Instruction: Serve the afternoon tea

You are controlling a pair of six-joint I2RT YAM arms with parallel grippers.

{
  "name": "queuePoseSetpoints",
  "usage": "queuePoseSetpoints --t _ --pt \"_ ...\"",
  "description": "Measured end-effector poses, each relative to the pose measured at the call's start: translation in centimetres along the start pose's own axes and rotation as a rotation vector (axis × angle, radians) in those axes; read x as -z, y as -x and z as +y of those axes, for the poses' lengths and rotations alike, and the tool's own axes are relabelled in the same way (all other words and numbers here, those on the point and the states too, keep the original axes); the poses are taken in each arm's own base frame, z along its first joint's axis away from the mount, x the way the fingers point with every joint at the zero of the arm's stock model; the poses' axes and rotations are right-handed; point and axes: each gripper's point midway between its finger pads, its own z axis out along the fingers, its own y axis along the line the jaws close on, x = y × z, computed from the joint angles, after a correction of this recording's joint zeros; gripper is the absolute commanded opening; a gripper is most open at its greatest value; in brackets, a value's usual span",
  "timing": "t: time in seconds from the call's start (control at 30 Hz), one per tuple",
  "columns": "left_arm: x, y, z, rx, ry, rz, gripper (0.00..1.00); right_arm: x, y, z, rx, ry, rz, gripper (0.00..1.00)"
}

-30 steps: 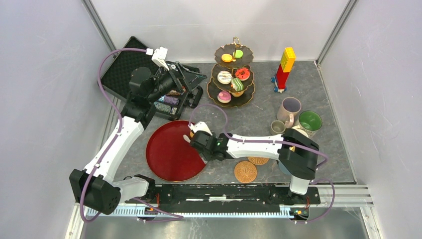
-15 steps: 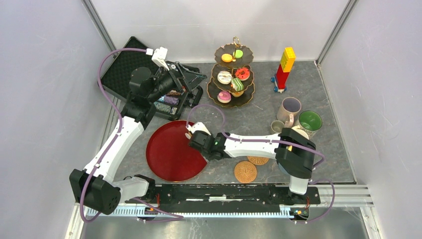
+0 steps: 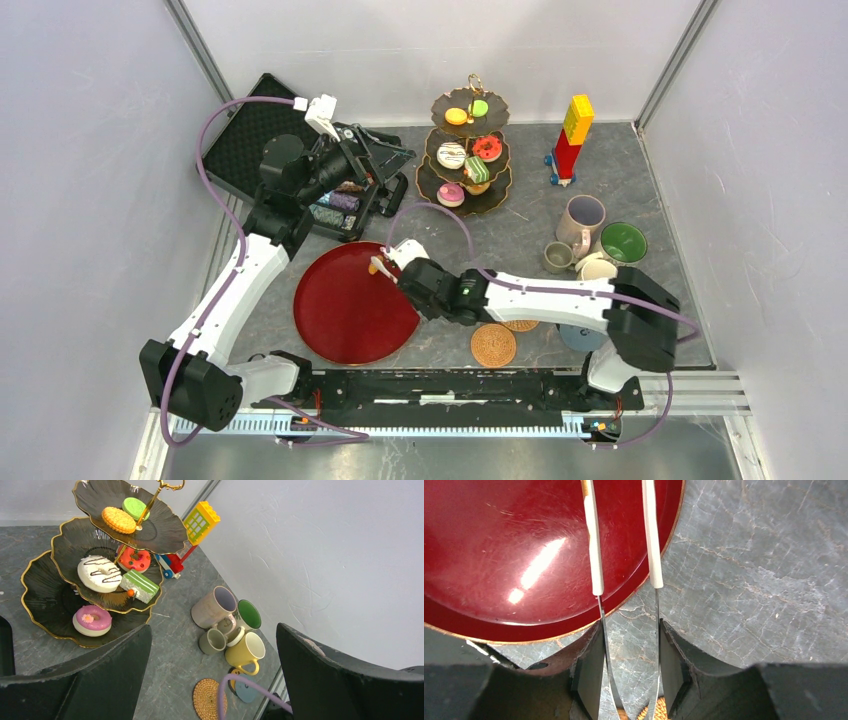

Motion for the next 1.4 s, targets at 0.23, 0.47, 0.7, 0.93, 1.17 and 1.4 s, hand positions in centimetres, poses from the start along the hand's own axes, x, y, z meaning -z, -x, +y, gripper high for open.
queuePoseSetpoints --t 0.23,0.47,0.7,0.93,1.17,1.4 --pt "0.0 0.0 0.0 0.0 0.001 0.0 1.0 3.0 1.2 -0.9 -0.019 0.053 -0.134 0.28" --pt "0.0 0.0 0.0 0.0 0.001 0.0 1.0 2.5 1.2 0.5 -0.005 0.114 -0.115 0.34" --pt "0.0 0.0 0.0 0.0 0.001 0.0 1.0 -0.6 1.3 2.9 -0.002 0.128 -0.008 0.35" --pt "0.0 0.0 0.0 0.0 0.001 0.0 1.0 -2.0 -1.0 3.2 -0.057 0.106 0.074 0.39" --pt "0.0 0.0 0.0 0.0 0.0 0.0 1.0 -2.3 -1.5 2.9 -0.1 0.083 0.076 0.49" --pt "0.0 0.0 0.0 0.0 0.0 0.0 1.0 -3.0 -1.6 2.5 -0.103 0.054 0.06 0.56"
